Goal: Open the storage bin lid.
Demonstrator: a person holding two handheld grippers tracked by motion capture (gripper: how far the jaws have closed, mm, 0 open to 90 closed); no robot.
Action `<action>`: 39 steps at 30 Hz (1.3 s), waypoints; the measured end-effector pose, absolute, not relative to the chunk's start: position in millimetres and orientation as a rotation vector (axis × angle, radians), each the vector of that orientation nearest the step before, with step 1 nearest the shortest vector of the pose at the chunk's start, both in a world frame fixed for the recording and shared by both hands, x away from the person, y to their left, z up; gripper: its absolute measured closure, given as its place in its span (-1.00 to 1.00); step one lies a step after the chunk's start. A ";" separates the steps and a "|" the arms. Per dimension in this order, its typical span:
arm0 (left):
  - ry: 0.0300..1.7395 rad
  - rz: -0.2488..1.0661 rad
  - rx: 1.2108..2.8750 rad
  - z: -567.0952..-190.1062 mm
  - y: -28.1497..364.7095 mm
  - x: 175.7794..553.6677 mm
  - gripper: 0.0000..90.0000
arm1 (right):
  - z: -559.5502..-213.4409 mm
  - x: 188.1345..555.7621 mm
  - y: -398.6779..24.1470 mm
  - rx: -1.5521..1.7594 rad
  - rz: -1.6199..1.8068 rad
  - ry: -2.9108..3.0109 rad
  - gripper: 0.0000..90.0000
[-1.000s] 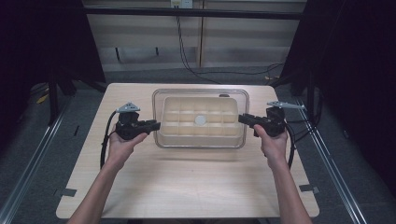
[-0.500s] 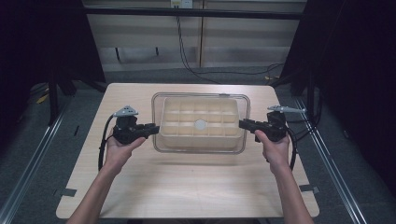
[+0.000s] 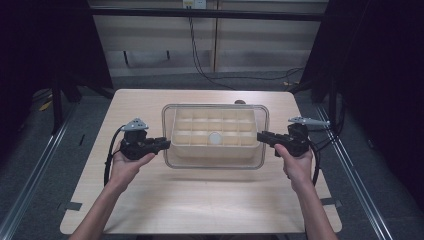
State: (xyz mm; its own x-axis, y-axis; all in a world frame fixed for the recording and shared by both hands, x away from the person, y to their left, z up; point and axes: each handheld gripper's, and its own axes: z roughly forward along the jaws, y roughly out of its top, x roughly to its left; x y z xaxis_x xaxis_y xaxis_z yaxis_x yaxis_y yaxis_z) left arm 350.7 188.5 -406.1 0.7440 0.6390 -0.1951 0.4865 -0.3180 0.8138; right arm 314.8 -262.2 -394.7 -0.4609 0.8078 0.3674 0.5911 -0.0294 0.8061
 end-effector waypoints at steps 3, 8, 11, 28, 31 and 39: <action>0.855 0.199 1.983 -405.3 189.2 348.2 0.65 | -395.1 311.4 -262.5 1.497 1.501 2.022 0.53; 0.851 0.187 2.002 -409.1 189.8 345.1 0.64 | -396.7 306.8 -261.8 1.504 1.492 2.036 0.54; 0.857 0.184 2.011 -410.0 189.7 342.6 0.64 | -399.0 303.5 -262.0 1.510 1.494 2.046 0.54; 0.843 0.171 2.039 -412.7 190.6 323.5 0.64 | -405.5 281.7 -261.9 1.543 1.485 2.084 0.55; 0.843 0.165 2.046 -414.7 191.9 319.0 0.64 | -407.8 278.4 -262.2 1.550 1.493 2.087 0.55; 0.840 0.144 2.061 -418.7 195.2 308.3 0.65 | -414.1 266.0 -259.9 1.550 1.484 2.121 0.56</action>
State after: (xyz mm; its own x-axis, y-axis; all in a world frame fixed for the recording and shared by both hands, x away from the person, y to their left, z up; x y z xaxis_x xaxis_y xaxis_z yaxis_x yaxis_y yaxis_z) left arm 308.3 195.2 -418.7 0.7644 0.6126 -0.2012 0.5104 -0.3842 0.7694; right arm 266.0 -259.9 -414.1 -0.4665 0.7807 0.4158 0.6583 -0.0075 0.7527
